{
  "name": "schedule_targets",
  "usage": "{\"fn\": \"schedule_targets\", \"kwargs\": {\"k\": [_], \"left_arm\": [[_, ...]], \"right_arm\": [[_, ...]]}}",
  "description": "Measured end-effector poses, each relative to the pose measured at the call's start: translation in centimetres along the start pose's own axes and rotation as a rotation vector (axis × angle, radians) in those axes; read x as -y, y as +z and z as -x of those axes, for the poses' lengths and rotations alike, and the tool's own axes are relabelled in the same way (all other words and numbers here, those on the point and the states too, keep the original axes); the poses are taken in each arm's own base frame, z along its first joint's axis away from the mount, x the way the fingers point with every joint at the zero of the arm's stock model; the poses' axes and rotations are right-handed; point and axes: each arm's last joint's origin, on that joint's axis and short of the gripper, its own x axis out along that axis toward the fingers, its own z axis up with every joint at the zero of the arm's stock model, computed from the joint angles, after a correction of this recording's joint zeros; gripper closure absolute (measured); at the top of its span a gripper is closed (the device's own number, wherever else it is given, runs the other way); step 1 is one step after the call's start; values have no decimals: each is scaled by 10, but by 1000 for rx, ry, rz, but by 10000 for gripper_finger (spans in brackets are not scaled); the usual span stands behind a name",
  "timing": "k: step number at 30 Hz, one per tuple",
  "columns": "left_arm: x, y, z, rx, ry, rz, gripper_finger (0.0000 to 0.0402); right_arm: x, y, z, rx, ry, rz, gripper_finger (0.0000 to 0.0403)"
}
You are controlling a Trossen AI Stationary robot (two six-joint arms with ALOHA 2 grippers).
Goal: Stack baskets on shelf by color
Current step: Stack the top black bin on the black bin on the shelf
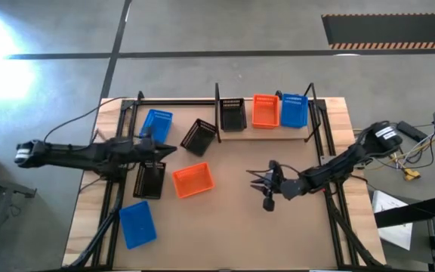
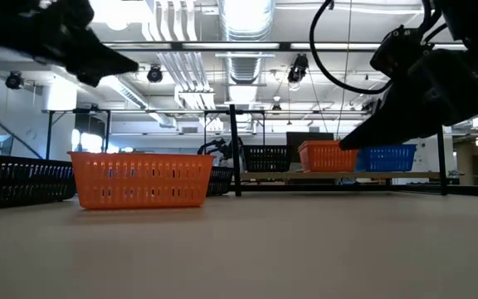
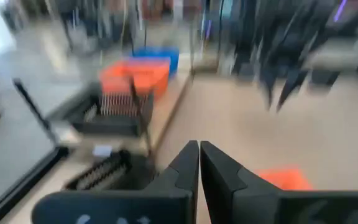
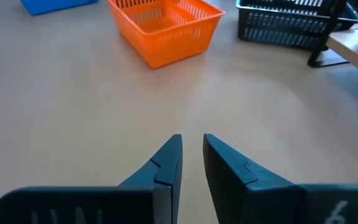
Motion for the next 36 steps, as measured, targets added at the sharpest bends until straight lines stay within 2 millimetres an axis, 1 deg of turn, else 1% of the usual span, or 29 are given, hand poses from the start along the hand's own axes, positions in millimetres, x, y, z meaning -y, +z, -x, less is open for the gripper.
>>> {"fn": "schedule_targets", "kwargs": {"k": [3,6,9,10,12,14,16,19,21,24,26,29,32,34,36], "left_arm": [[3,21,-19,-193,28,-85,402],[7,30,-44,-414,25,-202,396],[11,39,-71,-583,3,-295,370],[11,37,-79,-650,-4,-320,358],[11,28,-95,-788,-24,-381,330],[10,24,-113,-837,-28,-406,301],[7,19,-125,-892,-29,-423,277],[1,6,-141,-978,-9,-460,259],[-3,0,-147,-1009,14,-493,262],[-7,-7,-151,-1044,20,-508,291],[-7,-11,-151,-1065,18,-509,325],[-6,-8,-147,-1063,3,-504,384],[0,2,-136,-1071,-63,-467,395],[3,16,-126,-1087,-70,-441,399],[4,34,-113,-1123,-59,-409,400]], "right_arm": [[-3,2,-4,-3,-1,27,346],[-5,2,-7,-8,-2,44,346],[-5,1,-8,-12,-1,45,346],[-6,1,-7,-13,1,45,346],[-7,1,-7,-12,6,38,346],[-8,1,-6,-11,12,40,346],[-10,0,-5,-11,21,44,346],[-13,-1,-2,-10,38,48,346],[-16,-2,0,-11,50,51,346],[-21,-4,3,-11,72,61,346],[-24,-5,4,-11,85,68,346],[-27,-6,7,-11,99,75,346],[-29,-6,8,-12,106,80,346],[-30,-7,8,-12,109,82,346],[-29,-7,8,-14,108,84,346]]}}
